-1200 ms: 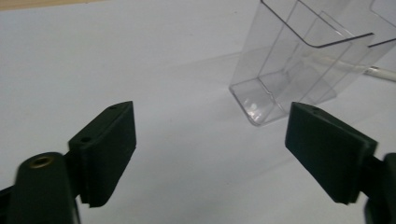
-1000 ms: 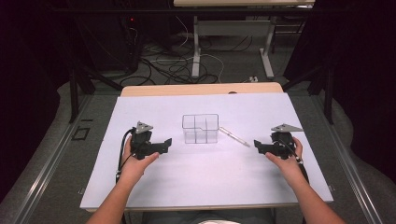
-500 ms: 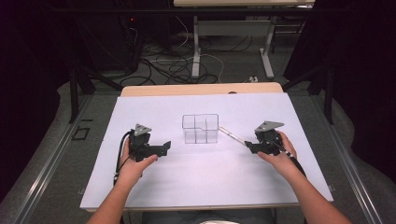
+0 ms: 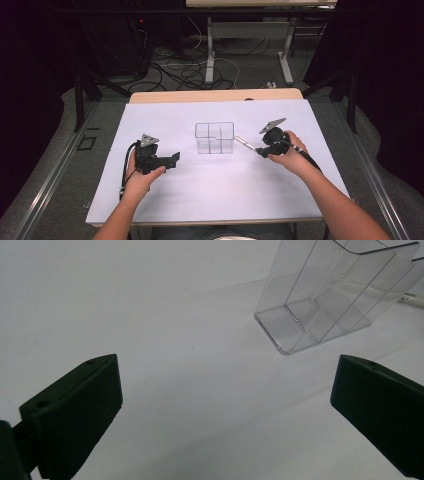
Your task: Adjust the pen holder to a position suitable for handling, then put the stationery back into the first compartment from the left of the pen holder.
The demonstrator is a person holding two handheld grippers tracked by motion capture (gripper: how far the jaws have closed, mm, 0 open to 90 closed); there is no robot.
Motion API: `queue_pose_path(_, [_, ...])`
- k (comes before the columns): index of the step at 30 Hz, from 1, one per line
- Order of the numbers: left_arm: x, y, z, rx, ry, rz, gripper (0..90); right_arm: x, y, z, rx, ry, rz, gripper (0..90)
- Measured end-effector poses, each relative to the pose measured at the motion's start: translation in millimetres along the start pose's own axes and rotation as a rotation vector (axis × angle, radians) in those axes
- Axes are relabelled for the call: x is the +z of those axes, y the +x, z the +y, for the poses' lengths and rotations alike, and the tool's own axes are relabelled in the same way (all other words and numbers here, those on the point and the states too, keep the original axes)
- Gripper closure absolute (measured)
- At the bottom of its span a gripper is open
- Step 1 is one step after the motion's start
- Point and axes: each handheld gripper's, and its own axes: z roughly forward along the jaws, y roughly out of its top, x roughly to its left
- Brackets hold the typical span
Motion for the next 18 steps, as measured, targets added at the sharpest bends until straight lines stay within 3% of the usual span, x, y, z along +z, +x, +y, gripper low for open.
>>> queue_pose_path(2, [-0.8, 1.2, 0.4, 0.004, 0.018, 0.005, 0.3, 3.1, 1.2, 7.5, -0.038, 0.044, 0.005, 51.7])
queue_pose_path(3, [0.0, 0.7, -0.1, -0.016, 0.017, -0.002, 0.3, 3.1, 1.2, 7.5, -0.038, 0.044, 0.005, 51.7])
queue_pose_path(6, [-0.5, 2.0, -0.2, -0.021, 0.023, -0.015, 0.3, 4.5, 2.9, 13.7, -0.063, 0.092, -0.002, 53.4])
queue_pose_path(8, [-1.0, 2.9, -0.5, -0.021, 0.021, -0.020, 0.3, 6.0, 4.2, 16.9, -0.067, 0.104, 0.009, 54.0])
queue_pose_path(9, [-1.0, 3.6, -0.7, -0.022, 0.016, -0.024, 0.3, 5.6, 6.4, 17.9, -0.036, 0.121, 0.004, 54.4])
queue_pose_path(10, [-0.9, 3.9, -0.9, -0.028, 0.012, -0.022, 0.3, 7.2, 4.4, 20.0, -0.076, 0.113, 0.008, 55.1])
queue_pose_path(11, [-1.5, 4.8, -0.7, -0.021, 0.017, -0.020, 0.3, 3.3, 3.9, 23.7, -0.095, 0.186, 0.000, 55.8])
queue_pose_path(12, [-1.4, 5.2, -1.1, -0.019, 0.018, -0.019, 0.3, 7.9, 4.4, 23.2, -0.095, 0.141, 0.002, 55.9])
queue_pose_path(13, [-0.8, 5.3, -1.7, -0.016, 0.012, -0.011, 0.3, 12.6, 6.8, 21.9, -0.063, 0.087, 0.006, 55.9])
queue_pose_path(14, [-0.9, 5.4, -1.8, -0.014, 0.015, -0.011, 0.3, 15.6, 5.2, 21.6, -0.080, 0.047, 0.001, 55.9])
queue_pose_path(15, [-0.4, 5.8, -2.2, -0.006, 0.013, -0.005, 0.3, 16.5, 4.8, 22.6, -0.085, 0.058, 0.003, 56.5])
queue_pose_path(16, [0.1, 5.9, -2.6, -0.011, 0.016, -0.008, 0.3, 5.0, 4.0, 30.6, -0.098, 0.264, -0.007, 57.7])
queue_pose_path(17, [0.7, 5.8, -3.1, -0.017, 0.013, -0.006, 0.3, 20.6, 5.9, 21.8, -0.050, 0.029, 0.003, 58.1])
queue_pose_path(18, [0.9, 6.1, -3.2, -0.016, 0.012, -0.006, 0.3, 11.8, 2.0, 27.6, -0.112, 0.174, 0.002, 58.3])
